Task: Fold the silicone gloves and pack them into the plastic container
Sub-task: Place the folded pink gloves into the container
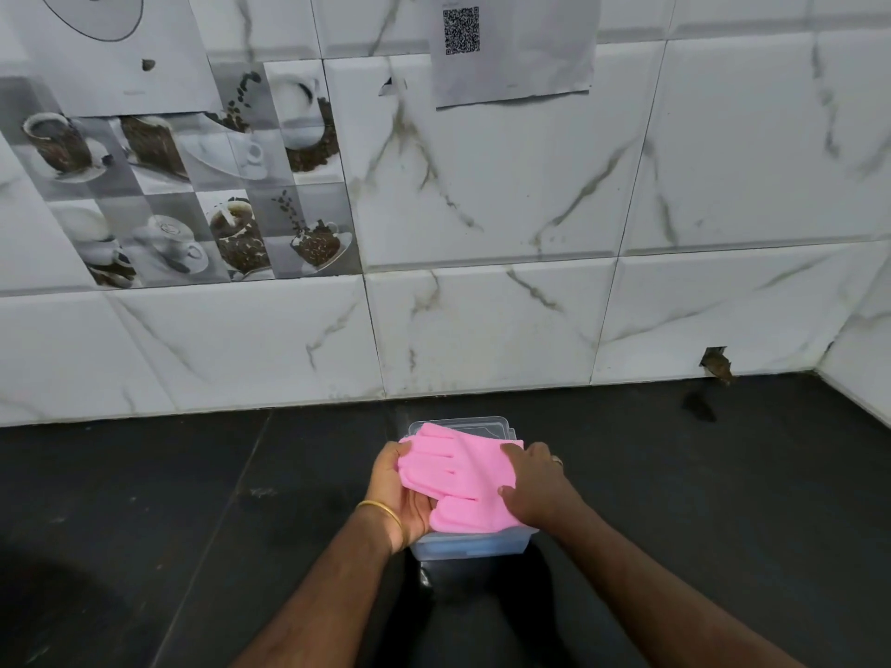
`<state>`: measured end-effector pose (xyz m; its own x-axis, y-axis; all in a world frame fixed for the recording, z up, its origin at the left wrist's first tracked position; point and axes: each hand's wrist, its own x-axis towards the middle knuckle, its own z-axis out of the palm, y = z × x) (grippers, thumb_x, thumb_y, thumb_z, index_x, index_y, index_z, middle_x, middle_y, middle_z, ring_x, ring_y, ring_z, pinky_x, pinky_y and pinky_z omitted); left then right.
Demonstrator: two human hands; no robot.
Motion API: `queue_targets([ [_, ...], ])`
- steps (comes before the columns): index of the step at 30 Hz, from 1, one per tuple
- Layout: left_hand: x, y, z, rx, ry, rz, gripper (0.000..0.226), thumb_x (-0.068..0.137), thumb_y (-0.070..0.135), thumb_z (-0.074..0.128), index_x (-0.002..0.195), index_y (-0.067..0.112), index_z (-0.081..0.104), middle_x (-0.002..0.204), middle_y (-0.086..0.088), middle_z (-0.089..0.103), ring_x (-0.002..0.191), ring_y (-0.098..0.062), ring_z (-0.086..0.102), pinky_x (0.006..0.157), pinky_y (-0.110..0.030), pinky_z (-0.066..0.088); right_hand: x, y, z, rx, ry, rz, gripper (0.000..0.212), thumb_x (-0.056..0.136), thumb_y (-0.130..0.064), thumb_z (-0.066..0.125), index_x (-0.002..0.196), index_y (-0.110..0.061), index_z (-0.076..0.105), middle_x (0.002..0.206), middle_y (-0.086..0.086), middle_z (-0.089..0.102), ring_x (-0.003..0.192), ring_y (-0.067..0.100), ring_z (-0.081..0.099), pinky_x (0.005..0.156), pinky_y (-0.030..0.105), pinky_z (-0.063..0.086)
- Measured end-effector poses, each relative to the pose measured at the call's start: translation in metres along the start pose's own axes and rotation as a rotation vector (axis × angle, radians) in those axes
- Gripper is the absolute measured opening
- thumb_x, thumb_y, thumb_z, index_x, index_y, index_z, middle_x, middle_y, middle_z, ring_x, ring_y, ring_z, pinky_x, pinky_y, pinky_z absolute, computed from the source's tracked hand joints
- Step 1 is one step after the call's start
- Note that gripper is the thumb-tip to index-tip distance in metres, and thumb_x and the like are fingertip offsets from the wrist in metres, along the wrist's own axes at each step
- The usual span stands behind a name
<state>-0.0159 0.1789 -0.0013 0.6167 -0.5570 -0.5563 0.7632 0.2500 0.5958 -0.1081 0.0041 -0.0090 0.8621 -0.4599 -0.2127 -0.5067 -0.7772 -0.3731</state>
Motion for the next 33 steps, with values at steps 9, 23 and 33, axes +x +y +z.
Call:
queue_targets([
  [9,-0.009,0.03,-0.009,0.495,0.088,-0.217,0.052,0.088,0.052,0.054,0.089,0.003,0.07,0.079,-0.017,0.073,0.076,-0.033,0.072,0.068,-0.042,0.06,0.003,-0.002,0.0,-0.08,-0.036,0.02,0.065,0.093,-0.038,0.059,0.15,-0.025,0.031,0.147,0.01,0.029,0.135,0.03,0.036,0.106,0.043,0.045],
  [23,0.017,0.042,0.025,2.223,-0.038,0.31,0.052,0.073,0.027,0.079,0.119,0.024,0.056,0.124,-0.009,0.054,0.108,-0.027,0.058,0.092,-0.032,0.048,0.009,-0.032,-0.014,-0.359,0.078,-0.205,0.047,0.091,-0.01,0.057,0.135,-0.026,0.052,0.145,0.011,0.038,0.13,0.033,0.043,0.1,0.046,0.046],
  [33,0.019,0.019,0.044,2.376,-0.045,0.262,0.046,0.088,0.017,0.06,0.134,0.013,0.05,0.13,-0.018,0.057,0.118,-0.035,0.056,0.1,-0.044,0.047,0.02,-0.037,-0.006,-0.525,-0.092,-0.279,0.045,0.095,-0.019,0.057,0.137,-0.033,0.052,0.14,0.011,0.043,0.128,0.036,0.05,0.099,0.046,0.045],
])
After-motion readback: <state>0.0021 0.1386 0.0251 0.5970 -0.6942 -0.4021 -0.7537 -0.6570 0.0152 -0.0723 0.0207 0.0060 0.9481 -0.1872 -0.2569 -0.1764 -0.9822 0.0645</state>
